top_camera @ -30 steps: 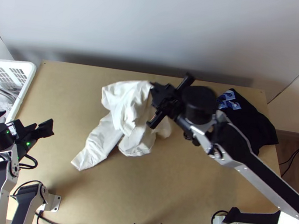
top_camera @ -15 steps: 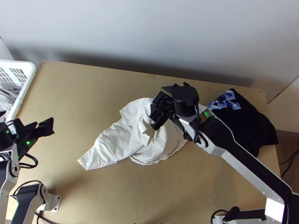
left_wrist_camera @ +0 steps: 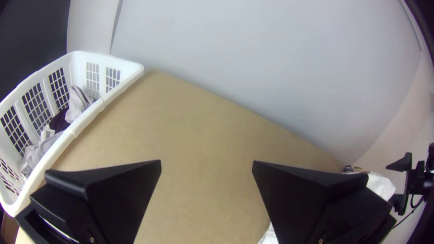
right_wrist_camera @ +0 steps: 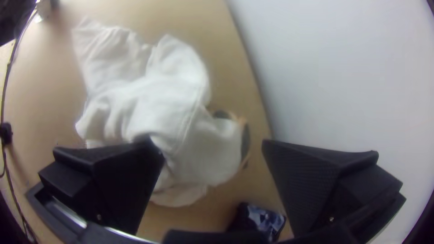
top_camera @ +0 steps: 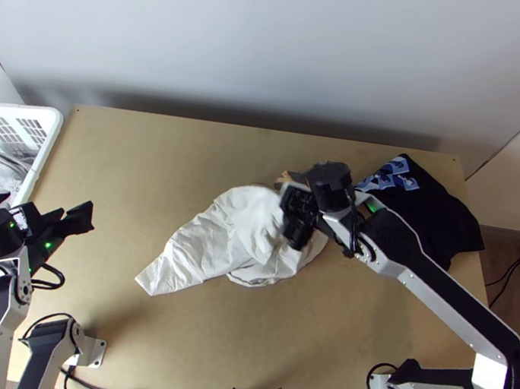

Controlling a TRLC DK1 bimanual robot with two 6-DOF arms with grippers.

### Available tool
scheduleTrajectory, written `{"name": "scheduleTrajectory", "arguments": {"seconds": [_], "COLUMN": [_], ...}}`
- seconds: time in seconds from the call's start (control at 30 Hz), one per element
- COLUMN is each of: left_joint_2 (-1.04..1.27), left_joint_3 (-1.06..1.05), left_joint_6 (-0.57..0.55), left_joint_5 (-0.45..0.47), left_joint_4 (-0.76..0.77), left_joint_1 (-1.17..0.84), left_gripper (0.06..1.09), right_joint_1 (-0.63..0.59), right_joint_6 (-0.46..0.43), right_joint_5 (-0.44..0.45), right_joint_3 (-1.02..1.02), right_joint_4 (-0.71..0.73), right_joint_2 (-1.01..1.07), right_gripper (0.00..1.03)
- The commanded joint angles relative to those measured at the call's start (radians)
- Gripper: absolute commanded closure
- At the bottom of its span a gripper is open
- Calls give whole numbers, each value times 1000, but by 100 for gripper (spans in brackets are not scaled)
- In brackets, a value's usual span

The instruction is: Fold the t-shirt

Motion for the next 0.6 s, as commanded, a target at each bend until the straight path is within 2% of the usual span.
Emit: {"name": "scheduleTrajectory", "arguments": {"seconds": [0.0, 0.13, 0.3, 0.57], "left_joint_2": [35, 53, 56, 50], "left_joint_3": [25, 34, 42, 56], "left_joint_6": [-3, -3, 0, -1], "left_joint_5": [0, -2, -3, -9], "left_joint_4": [4, 4, 3, -26], "left_joint_1": [-17, -22, -22, -22], "left_gripper": [10, 10, 10, 10], "right_joint_1": [-51, -48, -10, 96], "right_joint_6": [-93, -131, -241, -237], "right_joint_5": [-111, -156, -157, -162], "right_joint_3": [-50, -177, -387, -420], "right_joint_4": [-282, -282, -247, -213], "right_joint_2": [7, -66, -149, -327], "right_gripper": [5, 5, 5, 5]}}
